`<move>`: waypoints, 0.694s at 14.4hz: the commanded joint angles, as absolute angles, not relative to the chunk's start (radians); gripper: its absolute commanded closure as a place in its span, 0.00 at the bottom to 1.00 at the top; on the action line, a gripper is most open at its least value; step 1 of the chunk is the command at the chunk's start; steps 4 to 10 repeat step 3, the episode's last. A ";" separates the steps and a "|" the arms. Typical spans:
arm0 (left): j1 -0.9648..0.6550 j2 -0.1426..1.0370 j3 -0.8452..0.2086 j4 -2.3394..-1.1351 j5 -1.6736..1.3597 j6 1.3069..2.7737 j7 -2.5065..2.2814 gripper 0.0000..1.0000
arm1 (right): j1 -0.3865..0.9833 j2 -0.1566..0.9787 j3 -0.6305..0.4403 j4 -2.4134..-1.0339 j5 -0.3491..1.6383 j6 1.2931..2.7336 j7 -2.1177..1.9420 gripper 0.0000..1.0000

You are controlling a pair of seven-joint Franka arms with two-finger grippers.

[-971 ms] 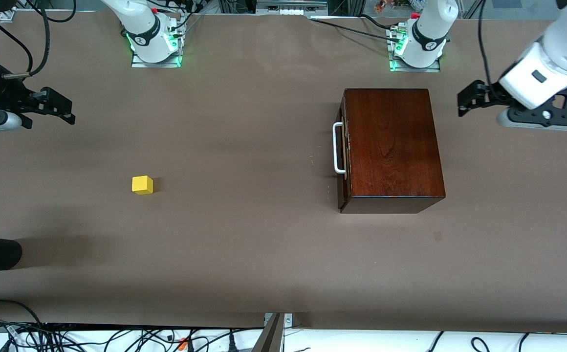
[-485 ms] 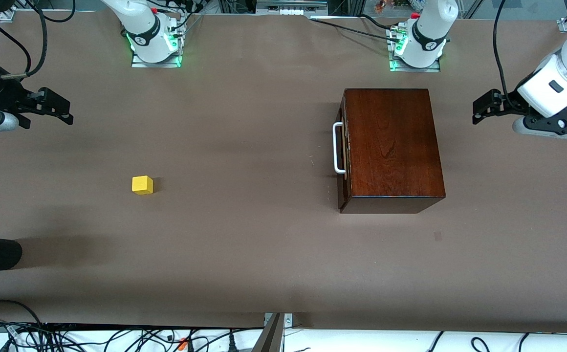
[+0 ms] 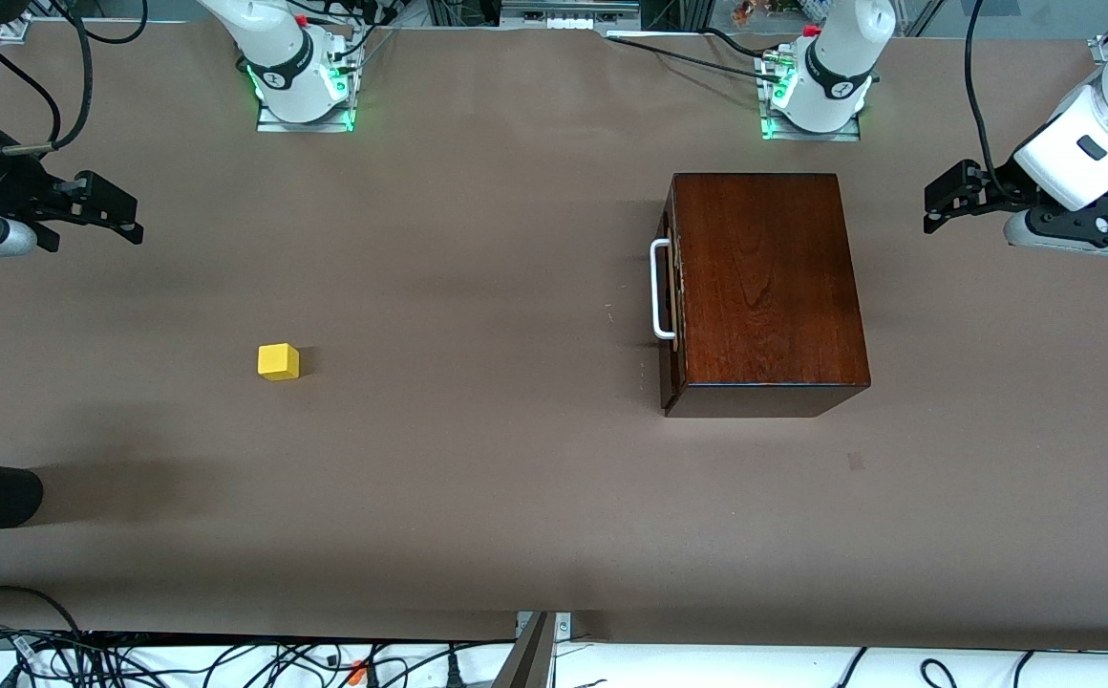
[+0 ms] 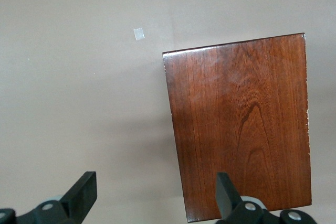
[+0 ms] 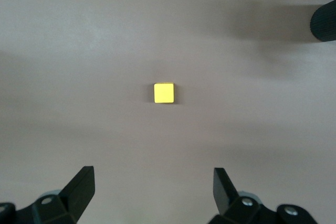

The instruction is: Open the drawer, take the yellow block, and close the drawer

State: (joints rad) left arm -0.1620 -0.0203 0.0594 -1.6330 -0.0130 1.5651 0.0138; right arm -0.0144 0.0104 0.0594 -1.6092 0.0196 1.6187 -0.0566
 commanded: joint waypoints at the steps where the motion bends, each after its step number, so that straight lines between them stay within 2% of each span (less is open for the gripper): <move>1: -0.161 -0.021 0.064 -1.629 -0.018 1.554 0.031 0.00 | -0.011 0.020 0.054 -1.588 0.031 1.614 -0.060 0.00; 10: -0.161 -0.021 0.064 -1.629 -0.015 1.555 0.031 0.00 | -0.011 0.020 0.054 -1.588 0.031 1.614 -0.060 0.00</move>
